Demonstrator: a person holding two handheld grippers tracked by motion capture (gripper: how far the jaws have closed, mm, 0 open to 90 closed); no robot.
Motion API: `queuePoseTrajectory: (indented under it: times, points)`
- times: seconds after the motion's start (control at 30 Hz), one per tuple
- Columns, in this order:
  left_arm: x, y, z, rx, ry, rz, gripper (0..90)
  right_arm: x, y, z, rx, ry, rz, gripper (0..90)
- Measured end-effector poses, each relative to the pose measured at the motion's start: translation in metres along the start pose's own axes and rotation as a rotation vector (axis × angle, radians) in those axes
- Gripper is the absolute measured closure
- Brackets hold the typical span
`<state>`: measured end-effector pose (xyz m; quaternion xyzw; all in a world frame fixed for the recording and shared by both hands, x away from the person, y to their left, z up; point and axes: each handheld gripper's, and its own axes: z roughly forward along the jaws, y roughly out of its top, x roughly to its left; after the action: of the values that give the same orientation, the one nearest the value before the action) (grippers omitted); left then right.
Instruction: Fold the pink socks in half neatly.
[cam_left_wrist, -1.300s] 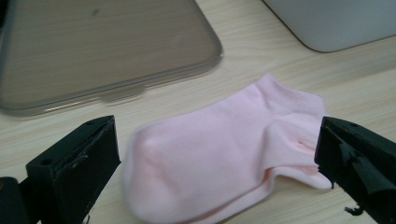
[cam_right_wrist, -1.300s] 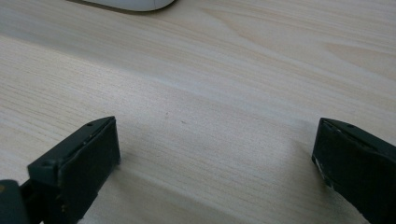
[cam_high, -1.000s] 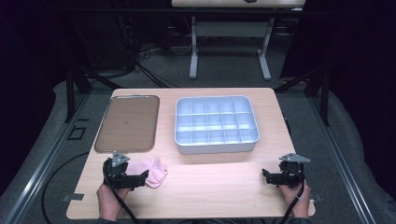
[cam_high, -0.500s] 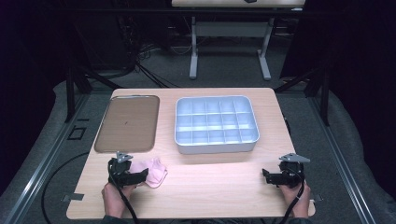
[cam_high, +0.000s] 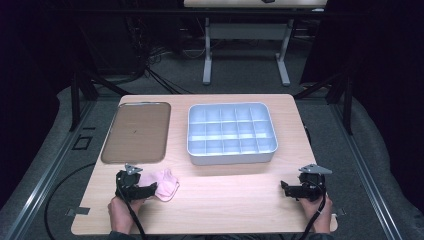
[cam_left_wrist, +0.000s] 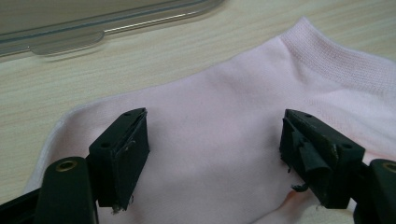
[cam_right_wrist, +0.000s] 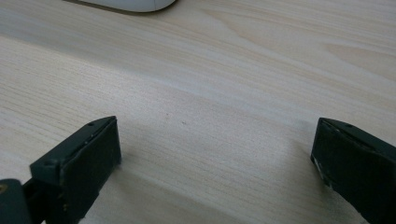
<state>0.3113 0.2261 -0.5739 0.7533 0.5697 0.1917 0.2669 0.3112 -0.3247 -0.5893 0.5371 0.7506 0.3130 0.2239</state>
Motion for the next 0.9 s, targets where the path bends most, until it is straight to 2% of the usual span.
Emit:
queuePoseTrajectory:
  times: [0.2,0.4,0.57,0.6,0.9]
  points:
    - [-0.0019,0.0005,0.0006,0.008,0.011,0.016,23.6,0.0002,-0.0002,0.0003,-0.007,-0.003,0.006,1.2]
    - [-0.0028,0.0004,0.0005,0.006,0.017,0.014,24.6,0.0002,-0.0002,0.0003,-0.008,-0.004,0.007,1.4]
    - [-0.0048,0.0001,-0.0013,0.000,0.010,0.027,31.5,-0.0002,-0.0003,0.0005,-0.013,-0.004,0.008,2.1]
    - [-0.0056,-0.0003,-0.0018,-0.005,0.006,0.028,36.7,-0.0002,-0.0003,0.0004,-0.014,-0.004,0.009,2.1]
    - [-0.0097,-0.0017,-0.0045,-0.018,-0.005,0.053,55.4,-0.0002,-0.0003,0.0004,-0.015,-0.005,0.009,2.3]
